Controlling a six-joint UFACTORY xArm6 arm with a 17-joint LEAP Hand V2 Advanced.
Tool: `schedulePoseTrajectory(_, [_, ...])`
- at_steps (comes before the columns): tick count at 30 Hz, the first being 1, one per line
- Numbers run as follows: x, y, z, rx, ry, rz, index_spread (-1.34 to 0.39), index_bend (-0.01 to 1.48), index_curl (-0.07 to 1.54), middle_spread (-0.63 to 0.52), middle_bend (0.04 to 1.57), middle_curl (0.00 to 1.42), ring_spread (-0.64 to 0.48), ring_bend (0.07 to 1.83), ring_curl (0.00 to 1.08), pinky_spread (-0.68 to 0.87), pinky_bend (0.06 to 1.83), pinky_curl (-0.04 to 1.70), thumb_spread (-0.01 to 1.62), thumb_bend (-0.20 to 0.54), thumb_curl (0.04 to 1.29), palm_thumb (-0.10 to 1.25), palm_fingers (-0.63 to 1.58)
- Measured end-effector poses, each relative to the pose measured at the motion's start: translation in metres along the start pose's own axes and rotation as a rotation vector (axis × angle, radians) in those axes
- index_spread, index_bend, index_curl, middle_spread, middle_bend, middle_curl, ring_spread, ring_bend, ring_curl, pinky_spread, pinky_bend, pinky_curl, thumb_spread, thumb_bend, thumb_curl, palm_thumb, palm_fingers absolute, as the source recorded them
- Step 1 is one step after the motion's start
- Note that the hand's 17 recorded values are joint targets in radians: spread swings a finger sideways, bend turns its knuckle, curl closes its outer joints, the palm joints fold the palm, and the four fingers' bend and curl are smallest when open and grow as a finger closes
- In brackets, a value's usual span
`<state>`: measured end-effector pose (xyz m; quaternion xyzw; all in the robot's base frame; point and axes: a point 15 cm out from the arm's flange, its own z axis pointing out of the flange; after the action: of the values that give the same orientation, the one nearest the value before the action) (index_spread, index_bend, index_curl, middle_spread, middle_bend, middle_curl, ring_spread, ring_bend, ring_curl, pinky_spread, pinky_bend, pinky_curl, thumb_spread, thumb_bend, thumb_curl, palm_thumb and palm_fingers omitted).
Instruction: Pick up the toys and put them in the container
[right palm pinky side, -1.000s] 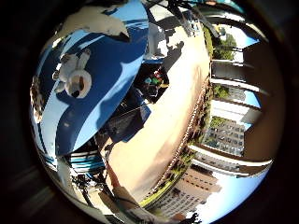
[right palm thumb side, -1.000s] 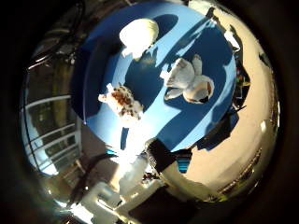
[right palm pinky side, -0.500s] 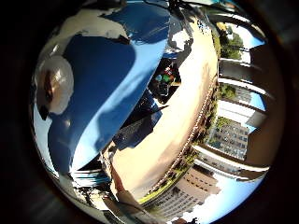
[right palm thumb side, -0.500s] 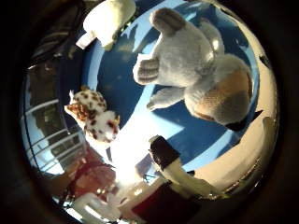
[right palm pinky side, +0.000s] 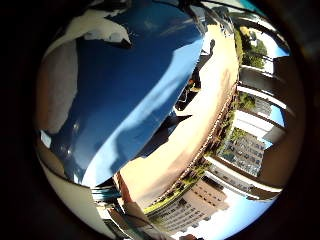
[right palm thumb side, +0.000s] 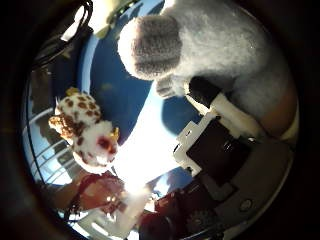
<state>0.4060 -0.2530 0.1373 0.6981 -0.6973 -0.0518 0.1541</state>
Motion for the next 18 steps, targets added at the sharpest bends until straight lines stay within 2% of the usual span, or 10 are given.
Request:
schedulePoseTrajectory(2, [-0.006, 0.008, -0.002, -0.041, 0.0, -0.008, -0.29, 0.28, -0.01, -0.17, 0.94, 0.74, 0.0, 1.44, 0.72, 0.34, 1.01, 0.43, 1.01, -0.018, 0.45, 0.79, 0.53])
schedulePoseTrajectory(5, [-0.001, 0.001, -0.023, -0.022, 0.04, -0.02, -0.4, 0.5, -0.01, -0.23, 1.01, 0.85, -0.05, 1.48, 0.76, 0.31, 1.22, 0.53, 0.99, -0.012, 0.48, 0.85, 0.67])
schedulePoseTrajectory(9, [-0.002, 0.0, -0.035, -0.001, 0.049, -0.022, -0.51, 0.69, 0.0, -0.27, 1.07, 0.95, -0.08, 1.49, 0.79, 0.26, 1.46, 0.65, 0.95, -0.003, 0.52, 0.93, 0.77])
schedulePoseTrajectory(14, [-0.005, 0.002, -0.047, 0.015, 0.045, -0.018, -0.62, 0.88, -0.01, -0.29, 1.14, 1.05, -0.11, 1.51, 0.82, 0.21, 1.59, 0.76, 0.96, 0.02, 0.6, 1.04, 0.79])
schedulePoseTrajectory(18, [-0.005, 0.009, -0.06, 0.023, 0.046, -0.009, -0.68, 0.99, -0.01, -0.3, 1.18, 1.11, -0.12, 1.53, 0.83, 0.17, 1.62, 0.8, 0.96, -0.001, 0.65, 1.05, 0.77])
